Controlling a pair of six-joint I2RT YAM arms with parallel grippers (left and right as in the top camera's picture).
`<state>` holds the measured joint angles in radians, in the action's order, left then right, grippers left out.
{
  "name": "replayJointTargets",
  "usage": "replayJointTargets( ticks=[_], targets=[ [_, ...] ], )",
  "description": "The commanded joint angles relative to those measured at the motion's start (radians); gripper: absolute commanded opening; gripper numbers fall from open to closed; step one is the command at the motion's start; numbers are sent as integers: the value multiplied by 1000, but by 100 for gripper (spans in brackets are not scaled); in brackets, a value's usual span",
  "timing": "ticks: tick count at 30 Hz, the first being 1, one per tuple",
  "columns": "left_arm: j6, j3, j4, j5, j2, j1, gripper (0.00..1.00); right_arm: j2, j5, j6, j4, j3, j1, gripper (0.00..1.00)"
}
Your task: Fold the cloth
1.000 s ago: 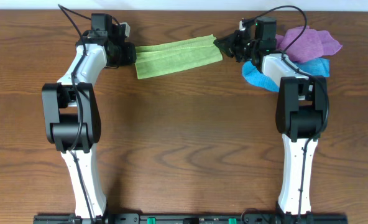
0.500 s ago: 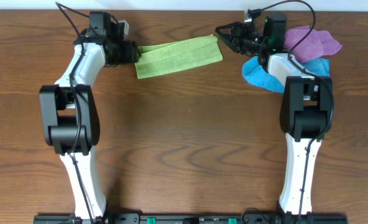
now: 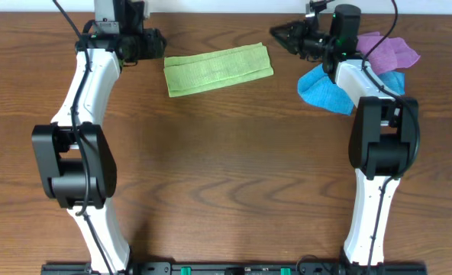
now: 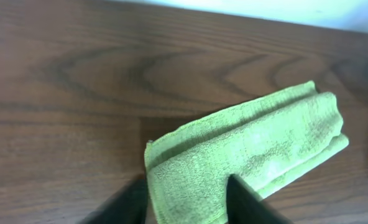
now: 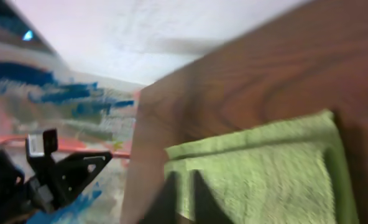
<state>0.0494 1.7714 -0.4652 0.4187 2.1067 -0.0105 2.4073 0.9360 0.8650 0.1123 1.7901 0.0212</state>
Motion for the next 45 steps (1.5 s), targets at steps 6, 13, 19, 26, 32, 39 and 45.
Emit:
replayJointTargets(
  ticks=[6, 13, 19, 26, 32, 39, 45],
  targets=[
    [27, 12, 6, 14, 112, -67, 6, -21, -173, -149, -138, 13, 53, 1],
    [26, 12, -26, -66, 156, -110, 6, -21, -196, -263, -159, 13, 88, 2],
    [26, 12, -45, -130, 159, -114, 6, -21, -438, -406, -285, 48, 155, 1],
    [24, 12, -81, -131, 159, -114, 6, -21, -636, -624, -488, 277, 169, 1],
    [25, 12, -77, -136, 160, -115, 6, -1, -839, -762, -640, 323, 211, 2],
    [25, 12, -76, -142, 160, -114, 6, 47, -881, -822, -677, 322, 262, 1],
    [25, 12, -77, -142, 160, -114, 6, 98, -911, -810, -704, 322, 270, 1]
  ],
)
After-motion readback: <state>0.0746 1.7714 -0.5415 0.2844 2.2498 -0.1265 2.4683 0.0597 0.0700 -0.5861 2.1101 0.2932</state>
